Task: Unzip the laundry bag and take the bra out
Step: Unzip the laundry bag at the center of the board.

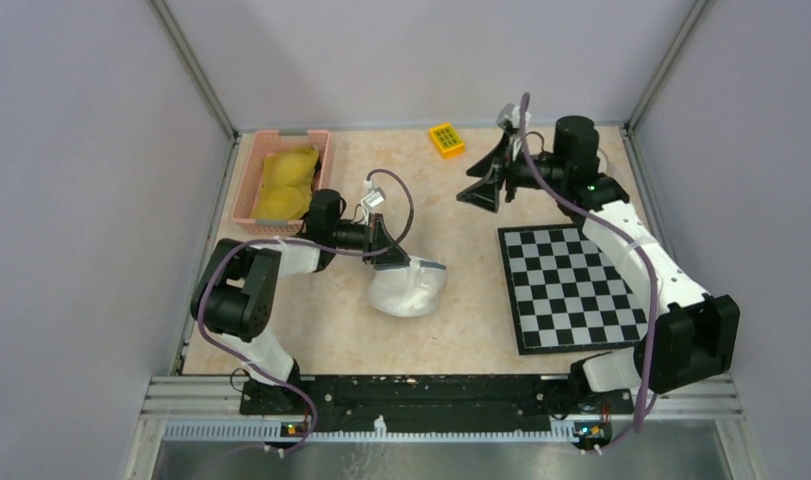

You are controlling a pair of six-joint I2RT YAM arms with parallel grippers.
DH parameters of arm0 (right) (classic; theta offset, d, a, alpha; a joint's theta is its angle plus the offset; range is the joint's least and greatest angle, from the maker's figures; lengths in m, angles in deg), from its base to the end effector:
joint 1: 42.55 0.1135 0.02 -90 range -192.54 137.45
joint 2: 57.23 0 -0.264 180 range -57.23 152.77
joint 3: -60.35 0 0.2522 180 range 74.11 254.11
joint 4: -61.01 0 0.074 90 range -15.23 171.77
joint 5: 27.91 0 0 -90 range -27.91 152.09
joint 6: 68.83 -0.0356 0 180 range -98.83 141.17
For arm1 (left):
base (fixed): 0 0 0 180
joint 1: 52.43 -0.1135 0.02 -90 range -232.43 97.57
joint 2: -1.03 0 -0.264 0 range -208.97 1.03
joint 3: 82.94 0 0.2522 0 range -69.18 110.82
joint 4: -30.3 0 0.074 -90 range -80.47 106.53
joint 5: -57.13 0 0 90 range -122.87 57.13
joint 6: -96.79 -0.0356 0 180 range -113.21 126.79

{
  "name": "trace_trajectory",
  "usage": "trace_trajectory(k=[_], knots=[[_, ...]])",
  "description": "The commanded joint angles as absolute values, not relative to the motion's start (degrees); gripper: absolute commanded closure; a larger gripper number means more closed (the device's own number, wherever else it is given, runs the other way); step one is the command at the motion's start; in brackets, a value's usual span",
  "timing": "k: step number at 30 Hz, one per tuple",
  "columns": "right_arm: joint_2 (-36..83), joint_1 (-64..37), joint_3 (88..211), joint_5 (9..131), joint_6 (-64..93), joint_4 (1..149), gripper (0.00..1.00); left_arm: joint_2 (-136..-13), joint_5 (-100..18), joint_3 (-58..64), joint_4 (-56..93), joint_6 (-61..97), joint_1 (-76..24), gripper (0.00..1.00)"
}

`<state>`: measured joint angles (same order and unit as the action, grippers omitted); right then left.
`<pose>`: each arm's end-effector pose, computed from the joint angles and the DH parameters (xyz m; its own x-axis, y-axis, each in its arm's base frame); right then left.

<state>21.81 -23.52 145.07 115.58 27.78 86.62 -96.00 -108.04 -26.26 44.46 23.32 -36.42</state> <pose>0.2840 0.1282 0.3652 -0.2155 -0.1468 -0.9654 -0.9394 0.3012 0.1639 0.2972 -0.1211 0.1755 -0.6640 0.1148 -0.7389 0.7463 0.0411 -0.6643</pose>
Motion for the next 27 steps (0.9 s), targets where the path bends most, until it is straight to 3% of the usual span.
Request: trace_trajectory(k=[1,5,11,27], knots=[[20.69,-27.86,147.63,122.54,15.32,78.98,0.28,-97.18,-105.83,-23.92,47.19,23.92,-37.03,1.0],[21.3,-26.17,142.41,119.1,13.57,73.26,0.29,-97.34,-106.01,-23.37,48.11,24.76,-37.05,1.0],[22.53,-15.74,135.54,109.48,27.79,76.29,0.34,-97.72,-106.7,-23.07,48.42,25.8,-37.05,1.0],[28.63,-9.9,123.08,109.81,34.18,60.96,0.35,-99.69,-107.57,-22.69,51.55,30.9,-37.05,0.99]])
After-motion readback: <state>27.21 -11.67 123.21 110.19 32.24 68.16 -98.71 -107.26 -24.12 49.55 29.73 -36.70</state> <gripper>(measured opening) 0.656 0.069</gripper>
